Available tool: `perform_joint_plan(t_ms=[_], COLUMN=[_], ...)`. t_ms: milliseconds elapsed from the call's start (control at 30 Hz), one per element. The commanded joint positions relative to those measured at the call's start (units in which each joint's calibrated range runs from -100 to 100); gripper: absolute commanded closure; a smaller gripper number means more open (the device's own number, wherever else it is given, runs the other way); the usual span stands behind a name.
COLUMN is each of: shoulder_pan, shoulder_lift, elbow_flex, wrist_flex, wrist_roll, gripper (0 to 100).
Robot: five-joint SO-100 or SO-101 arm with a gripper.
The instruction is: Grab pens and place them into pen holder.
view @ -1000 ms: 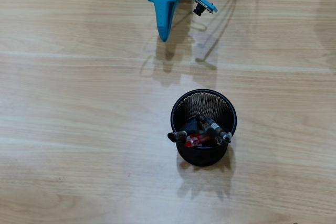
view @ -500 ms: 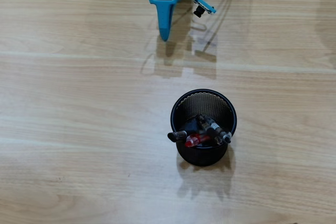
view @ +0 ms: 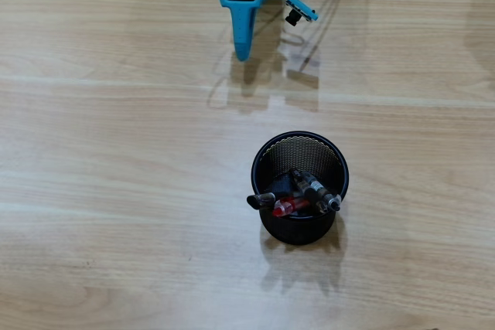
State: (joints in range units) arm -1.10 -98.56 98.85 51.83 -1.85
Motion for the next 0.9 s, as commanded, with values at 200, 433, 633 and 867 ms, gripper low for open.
perform_joint_plan(t_ms=[200,433,633,867], shoulder_pan=[-1.88,-1.33,-1.88,-1.97], shoulder_lift=[-0.85,-0.85,-0.85,-0.85], elbow_flex=[0.25,0.25,0.25,0.25], wrist_flex=[0.6,0.42,0.42,0.42], wrist_roll=[0.17,-0.09,0.01,0.07], gripper=[98,98,98,98])
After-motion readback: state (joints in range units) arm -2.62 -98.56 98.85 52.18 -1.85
